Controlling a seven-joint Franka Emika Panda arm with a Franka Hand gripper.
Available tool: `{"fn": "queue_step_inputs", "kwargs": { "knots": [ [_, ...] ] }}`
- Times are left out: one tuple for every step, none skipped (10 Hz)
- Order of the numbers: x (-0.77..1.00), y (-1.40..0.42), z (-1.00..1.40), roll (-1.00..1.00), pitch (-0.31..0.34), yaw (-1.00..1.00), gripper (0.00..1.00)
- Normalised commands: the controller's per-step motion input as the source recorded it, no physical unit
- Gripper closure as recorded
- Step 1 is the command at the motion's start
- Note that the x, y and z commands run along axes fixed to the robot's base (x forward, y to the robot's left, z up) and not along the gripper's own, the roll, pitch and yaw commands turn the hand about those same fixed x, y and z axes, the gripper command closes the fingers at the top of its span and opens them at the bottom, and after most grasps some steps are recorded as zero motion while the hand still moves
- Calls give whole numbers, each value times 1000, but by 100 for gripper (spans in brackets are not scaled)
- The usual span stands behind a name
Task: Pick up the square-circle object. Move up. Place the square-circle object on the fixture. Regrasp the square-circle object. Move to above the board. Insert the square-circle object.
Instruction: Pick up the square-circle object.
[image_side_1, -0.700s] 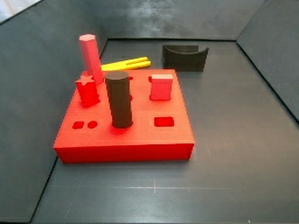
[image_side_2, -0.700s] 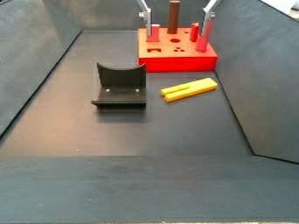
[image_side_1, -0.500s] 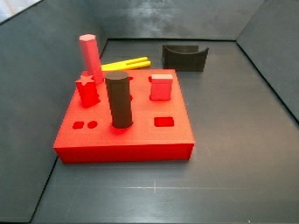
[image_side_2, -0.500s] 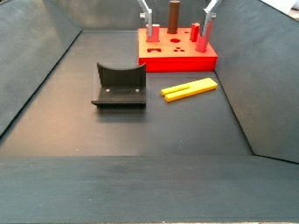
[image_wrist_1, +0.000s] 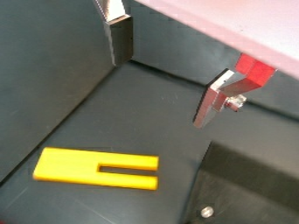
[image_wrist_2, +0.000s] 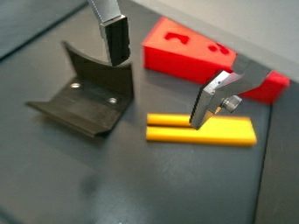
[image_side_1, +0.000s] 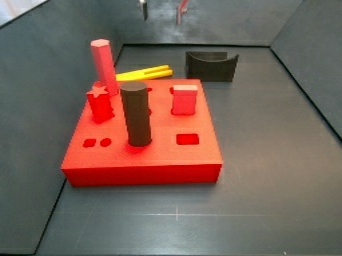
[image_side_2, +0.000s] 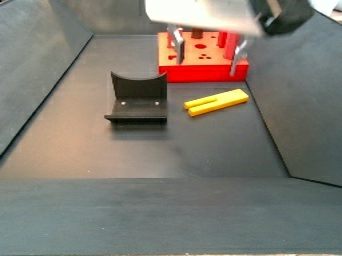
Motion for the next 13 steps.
{"fn": "queue_step_inputs", "kwargs": {
  "knots": [
    [-89,-80,-654,-41,-244,-991,0],
    [-91,-80,-654,-40,-244,-994,0],
    [-94,-83,-651,-43,-247,-994,0],
    [-94,-83,-651,-43,-249,-994,0],
    [-89,-89,-646,-46,-247,-983,0],
    [-86,-151,-557,-74,-251,-911,0],
    [0,-349,-569,-89,-253,-649,0],
    [-20,-549,-991,0,-34,-483,0],
    [0,-329,-451,156,247,-334,0],
    [20,-31,-277,90,236,-377,0],
    [0,0,-106,0,89,-460,0],
    [0,0,-189,-29,24,-454,0],
    [0,0,-217,-87,0,-549,0]
  ]
}}
